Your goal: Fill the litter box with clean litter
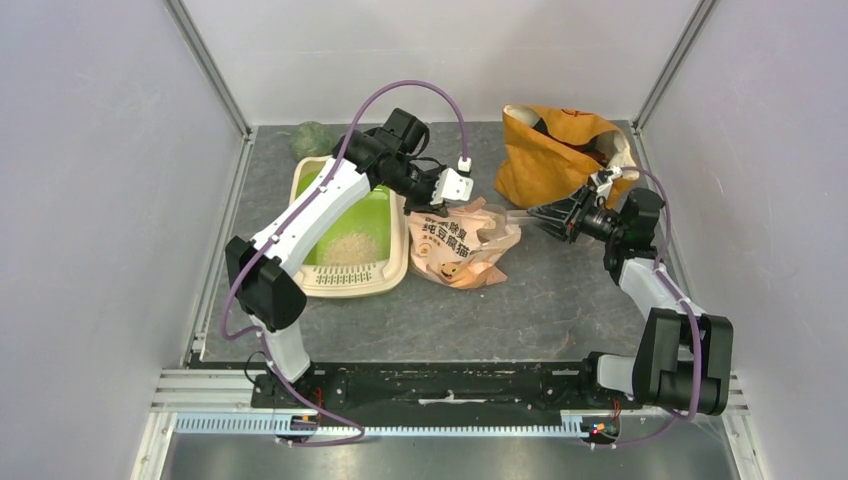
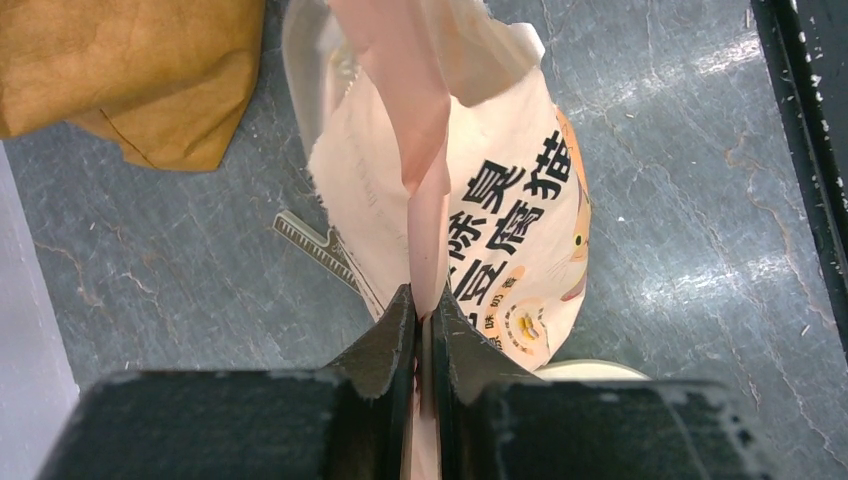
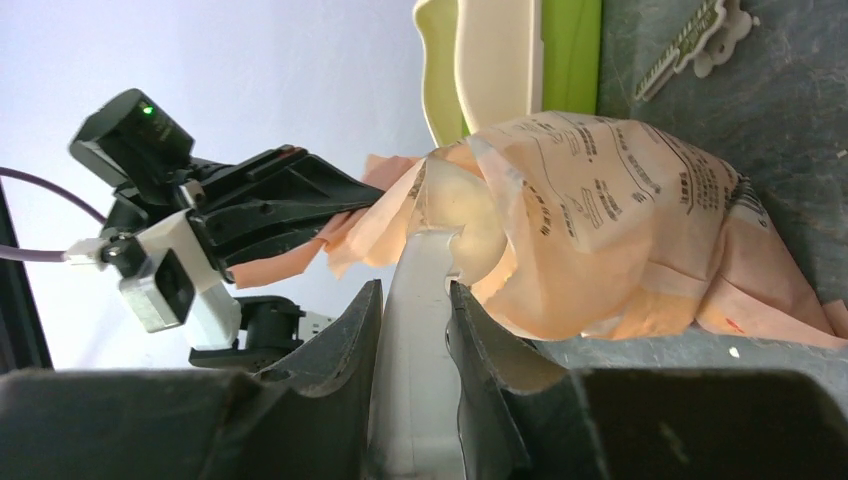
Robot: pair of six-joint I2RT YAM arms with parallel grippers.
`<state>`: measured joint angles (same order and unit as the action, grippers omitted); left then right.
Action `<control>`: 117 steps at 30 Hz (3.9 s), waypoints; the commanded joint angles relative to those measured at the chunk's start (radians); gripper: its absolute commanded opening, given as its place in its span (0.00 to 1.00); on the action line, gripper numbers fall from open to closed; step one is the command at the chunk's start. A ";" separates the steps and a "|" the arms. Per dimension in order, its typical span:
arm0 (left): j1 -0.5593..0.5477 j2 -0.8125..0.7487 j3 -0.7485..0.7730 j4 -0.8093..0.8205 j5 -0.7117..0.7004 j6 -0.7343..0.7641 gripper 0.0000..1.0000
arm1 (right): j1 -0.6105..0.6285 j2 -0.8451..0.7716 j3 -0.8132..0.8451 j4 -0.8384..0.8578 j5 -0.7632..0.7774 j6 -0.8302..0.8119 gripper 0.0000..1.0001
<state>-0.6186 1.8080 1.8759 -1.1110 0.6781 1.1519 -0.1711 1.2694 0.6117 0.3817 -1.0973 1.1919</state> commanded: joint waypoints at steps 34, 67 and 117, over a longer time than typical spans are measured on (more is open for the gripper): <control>-0.002 -0.042 0.001 -0.030 -0.017 -0.027 0.02 | -0.176 -0.001 -0.067 0.294 -0.203 0.261 0.00; -0.001 -0.062 0.004 -0.015 -0.065 -0.040 0.10 | -0.406 -0.159 0.111 0.132 -0.372 0.366 0.00; 0.616 -0.615 -0.461 0.694 -0.169 -0.777 0.94 | 0.600 0.434 1.079 -0.881 0.480 -0.431 0.00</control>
<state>-0.0299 1.2270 1.4364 -0.5713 0.5770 0.5385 0.3820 1.6627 1.5433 -0.4030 -0.7223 0.9070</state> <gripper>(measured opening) 0.935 0.335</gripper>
